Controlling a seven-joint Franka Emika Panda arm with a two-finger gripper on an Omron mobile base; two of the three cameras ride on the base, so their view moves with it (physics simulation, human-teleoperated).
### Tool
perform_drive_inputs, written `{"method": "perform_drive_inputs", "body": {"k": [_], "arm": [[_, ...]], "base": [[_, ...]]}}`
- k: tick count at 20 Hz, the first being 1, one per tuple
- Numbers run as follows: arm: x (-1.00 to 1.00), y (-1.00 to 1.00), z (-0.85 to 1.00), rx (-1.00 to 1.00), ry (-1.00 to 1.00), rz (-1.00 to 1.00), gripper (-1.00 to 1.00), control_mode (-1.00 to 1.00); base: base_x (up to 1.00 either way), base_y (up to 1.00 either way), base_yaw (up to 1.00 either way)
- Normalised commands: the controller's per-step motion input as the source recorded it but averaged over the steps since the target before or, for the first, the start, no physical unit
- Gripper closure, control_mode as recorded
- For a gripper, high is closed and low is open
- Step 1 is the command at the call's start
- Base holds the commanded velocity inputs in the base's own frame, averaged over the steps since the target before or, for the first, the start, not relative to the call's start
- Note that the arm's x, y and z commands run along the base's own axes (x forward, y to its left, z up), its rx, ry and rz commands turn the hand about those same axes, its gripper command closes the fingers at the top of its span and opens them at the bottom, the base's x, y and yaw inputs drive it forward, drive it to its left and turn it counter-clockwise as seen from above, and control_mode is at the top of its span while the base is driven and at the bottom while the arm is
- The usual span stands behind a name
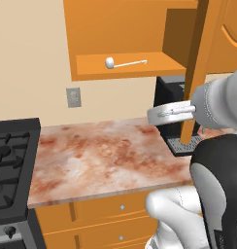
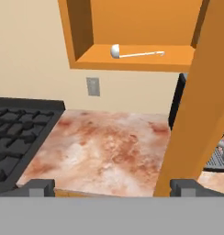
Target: Open the cabinet and move the ladle to the pot. Then close the cabinet.
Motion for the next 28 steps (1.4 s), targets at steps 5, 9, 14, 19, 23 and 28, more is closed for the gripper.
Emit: {"method": "perform_drive_inputs", "body": {"k": [5,9,14,19,23,28], "arm": [[0.29,0.26,-0.01,-0.12,0.01,-0.23,-1.0,-1.0],[0.44,0.14,-0.21,-0.17,-0.01,-0.22,-1.0,-1.0],[0.5,0.06,-0.32,-0.21,-0.07,-0.21,-1.0,-1.0],[0.41,0.05,-0.29,-0.18,-0.14,-0.18,-1.0,-1.0],[0.32,0.02,-0.18,-0.15,-0.18,-0.16,-1.0,-1.0],[0.13,0.0,-0.07,-0.14,-0.12,-0.15,-1.0,-1.0]], "base": [[0.0,0.0,0.0],[0.0,0.0,0.0],[0.0,0.0,0.0],[0.0,0.0,0.0],[0.0,0.0,0.0],[0.0,0.0,0.0]]}}
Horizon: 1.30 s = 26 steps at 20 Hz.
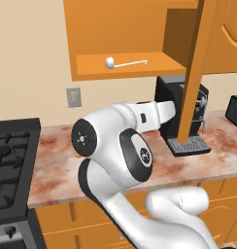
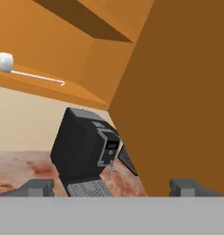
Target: Open the cabinet and move the ladle to the pot. Then close the cabinet.
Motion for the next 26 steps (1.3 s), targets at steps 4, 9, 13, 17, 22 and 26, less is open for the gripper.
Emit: {"method": "perform_drive_inputs", "body": {"k": [4,9,13,17,22,26], "arm": [[0.05,-0.05,0.0,-0.14,-0.02,-0.14,-1.0,-1.0],[0.0,-0.22,0.01,-0.08,0.0,-0.15,-1.0,-1.0],[0.0,-0.49,0.01,-0.01,0.0,-0.08,-1.0,-1.0],[0.0,-0.61,0.0,-0.06,0.0,-0.07,-1.0,-1.0],[-0.05,-0.63,0.0,-0.07,0.0,-0.04,-1.0,-1.0],[-0.17,-0.63,0.0,-0.08,0.0,-0.04,-1.0,-1.0]], "base": [[0.0,0.0,0.0],[0.0,0.0,0.0],[0.0,0.0,0.0],[0.0,0.0,0.0],[0.0,0.0,0.0],[0.0,0.0,0.0]]}}
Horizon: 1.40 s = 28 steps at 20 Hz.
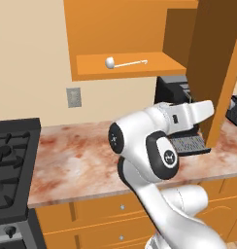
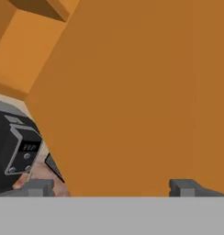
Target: Open the cabinet and move the ladle to the pot. Then close the cabinet.
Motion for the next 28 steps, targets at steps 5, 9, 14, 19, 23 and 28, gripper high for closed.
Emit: {"method": "perform_drive_inputs", "body": {"k": [5,9,14,19,23,28], "arm": [[-0.23,-0.59,0.03,-0.03,0.0,-0.01,-1.0,-1.0],[-0.23,-0.48,0.29,0.01,0.0,0.0,-1.0,-1.0],[-0.02,-0.4,0.3,0.05,0.0,0.0,-1.0,-1.0],[0.0,-0.26,0.1,0.05,0.03,0.0,-1.0,-1.0],[0.0,-0.04,0.0,0.04,0.02,0.0,-1.0,-1.0],[0.01,0.1,0.0,0.11,0.0,0.06,-1.0,-1.0]], "base": [[0.0,0.0,0.0],[0.0,0.0,0.0],[0.0,0.0,0.0],[0.0,0.0,0.0],[0.0,0.0,0.0],[0.0,0.0,0.0]]}}
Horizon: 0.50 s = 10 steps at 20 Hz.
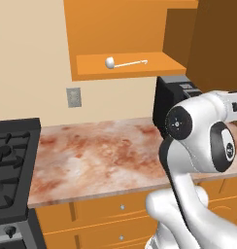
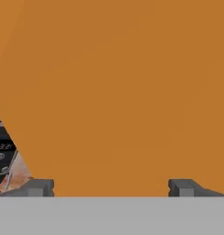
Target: Open the cabinet and move the ladle to the pot. Then close the cabinet.
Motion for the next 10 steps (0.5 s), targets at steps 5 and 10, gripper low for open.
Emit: {"method": "perform_drive_inputs", "body": {"k": [5,10], "arm": [[0.29,0.43,0.0,0.2,0.01,0.17,-1.0,-1.0],[0.29,0.3,0.11,0.24,0.09,0.26,-1.0,-1.0]], "base": [[0.0,0.0,0.0],[0.0,0.0,0.0]]}}
